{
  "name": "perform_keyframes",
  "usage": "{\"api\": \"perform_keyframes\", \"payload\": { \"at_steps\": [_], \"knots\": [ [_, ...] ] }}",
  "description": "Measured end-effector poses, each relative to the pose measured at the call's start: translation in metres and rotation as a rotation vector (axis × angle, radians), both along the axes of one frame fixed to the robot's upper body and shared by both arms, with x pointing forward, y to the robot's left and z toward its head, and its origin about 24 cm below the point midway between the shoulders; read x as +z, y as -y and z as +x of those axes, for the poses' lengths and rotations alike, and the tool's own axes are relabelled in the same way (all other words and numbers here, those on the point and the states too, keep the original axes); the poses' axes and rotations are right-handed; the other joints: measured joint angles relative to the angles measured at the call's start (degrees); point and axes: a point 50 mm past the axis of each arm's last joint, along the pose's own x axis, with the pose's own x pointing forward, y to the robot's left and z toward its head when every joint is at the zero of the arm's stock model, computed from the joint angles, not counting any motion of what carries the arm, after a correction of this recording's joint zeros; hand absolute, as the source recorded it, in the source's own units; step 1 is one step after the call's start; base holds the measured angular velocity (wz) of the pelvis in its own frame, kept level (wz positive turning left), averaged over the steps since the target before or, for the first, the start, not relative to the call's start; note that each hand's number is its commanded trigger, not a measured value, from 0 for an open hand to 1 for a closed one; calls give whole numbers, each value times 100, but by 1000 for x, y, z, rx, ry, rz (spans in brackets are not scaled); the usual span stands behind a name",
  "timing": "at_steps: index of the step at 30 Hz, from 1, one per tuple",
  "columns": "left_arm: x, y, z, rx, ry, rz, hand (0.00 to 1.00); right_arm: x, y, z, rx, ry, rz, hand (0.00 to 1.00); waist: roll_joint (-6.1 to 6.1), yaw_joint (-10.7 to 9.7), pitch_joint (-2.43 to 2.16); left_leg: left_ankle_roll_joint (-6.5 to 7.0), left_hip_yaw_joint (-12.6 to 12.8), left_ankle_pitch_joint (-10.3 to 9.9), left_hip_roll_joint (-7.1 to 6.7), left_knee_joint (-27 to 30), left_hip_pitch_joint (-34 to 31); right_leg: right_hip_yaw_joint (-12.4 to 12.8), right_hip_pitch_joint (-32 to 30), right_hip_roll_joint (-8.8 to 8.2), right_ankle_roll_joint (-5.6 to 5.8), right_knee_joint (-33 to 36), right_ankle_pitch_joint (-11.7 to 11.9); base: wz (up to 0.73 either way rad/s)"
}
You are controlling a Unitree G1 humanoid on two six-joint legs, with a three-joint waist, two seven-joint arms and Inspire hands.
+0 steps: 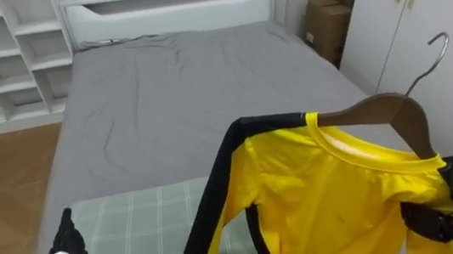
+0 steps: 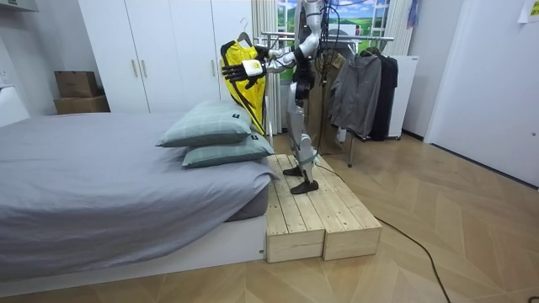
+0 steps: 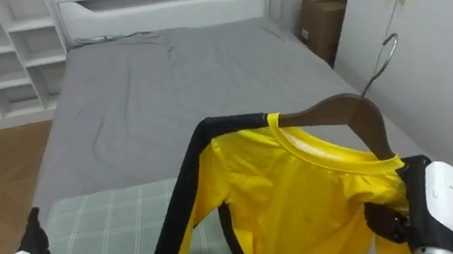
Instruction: Hang clothes
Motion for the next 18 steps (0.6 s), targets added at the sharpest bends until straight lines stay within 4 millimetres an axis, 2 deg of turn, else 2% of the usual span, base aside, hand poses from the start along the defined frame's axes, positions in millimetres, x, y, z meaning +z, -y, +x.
{"api": "perform_keyframes", "payload": {
  "at_steps": [1, 3, 4, 5, 6, 7, 8, 9, 10, 11, 12, 13, 14, 15, 17, 18],
  "knots": [
    [-5, -1, -3, 9, -25, -4, 0, 0, -3, 0, 4, 2, 3, 100, 3, 40, 1, -41, 143, -59, 66, 92, 7, -77, -60, 12, -38, 89, -27, -54],
    [-17, -3, -11, 40, -83, -36, 0, -1, -8, 1, 15, 15, 24, 100, -1, 32, 3, -113, 267, -183, 188, 330, 6, -115, -82, 76, -112, 179, -99, -47],
    [-25, -4, -18, 59, -123, -56, 0, 0, -9, 1, 20, 23, 29, 100, -15, 25, 14, -165, 317, -294, 282, 625, -40, -100, -117, 104, -153, 294, -179, -51],
    [-31, -5, -28, 68, -157, -65, 0, 0, -12, 2, 28, 28, 31, 100, -79, 39, 45, -195, 421, -345, 410, 985, -88, -8, -163, 163, -211, 440, -270, -58],
    [-33, -5, -33, 73, -173, -66, 0, 0, -13, 2, 35, 30, 31, 100, -104, 49, 54, -196, 447, -349, 488, 1215, -129, 27, -167, 182, -240, 473, -295, -83],
    [-38, -6, -45, 87, -206, -75, 0, 1, -17, 3, 55, 38, 26, 100, -100, 88, 58, -196, 409, -349, 651, 1681, -213, 137, -165, 264, -300, 495, -307, -110],
    [-43, -6, -54, 98, -238, -85, 0, 5, -20, 5, 70, 58, 9, 100, -71, 158, 75, -194, 231, -349, 770, 2043, -253, 340, -165, 355, -364, 556, -321, -114],
    [-45, -5, -57, 102, -251, -88, 0, 7, -21, 5, 75, 70, 0, 100, -41, 158, 79, -194, 49, -346, 802, 2195, -296, 476, -159, 421, -400, 564, -325, -113],
    [-48, -4, -61, 106, -267, -93, 0, 9, -23, 6, 81, 91, -7, 100, 18, 169, 70, -219, -294, -279, 836, 2470, -386, 715, -156, 557, -461, 587, -312, -112],
    [-53, -2, -65, 115, -292, -100, 0, 12, -26, 9, 94, 107, -7, 100, 60, 179, 46, -189, -637, -161, 779, 2690, -502, 1050, -122, 661, -511, 595, -284, -115],
    [-56, -1, -67, 118, -309, -104, 0, 13, -29, 11, 103, 114, -6, 100, 70, 170, 42, -155, -917, -181, 677, 2715, -547, 1209, -116, 681, -521, 631, -275, -119],
    [-60, 1, -69, 120, -331, -117, 0, 15, -32, 14, 121, 124, -4, 100, 46, 146, 38, -148, -1439, -276, 396, 2599, -652, 1508, -134, 681, -513, 651, -258, -119],
    [-61, 5, -70, 127, -330, -135, 0, 17, -34, 15, 132, 133, -6, 100, 18, 158, 44, -153, -1785, -351, 158, 2365, -795, 1794, -157, 676, -504, 641, -231, -119],
    [-61, 6, -69, 127, -330, -139, 0, 18, -35, 15, 137, 137, -5, 100, 13, 165, 44, -154, -1936, -356, 75, 2210, -878, 1913, -172, 678, -502, 629, -214, -125],
    [-61, 8, -69, 121, -327, -142, 0, 22, -39, 17, 160, 156, -5, 100, 65, 190, 23, -179, -2559, -336, -141, 1466, -1148, 2496, -249, 835, -471, 627, -136, -140],
    [-61, 9, -69, 127, -326, -148, 0, 23, -41, 19, 168, 159, -4, 100, 92, 193, 15, -177, -2729, -323, -171, 1249, -1180, 2642, -246, 886, -459, 619, -114, -150]
  ]
}}
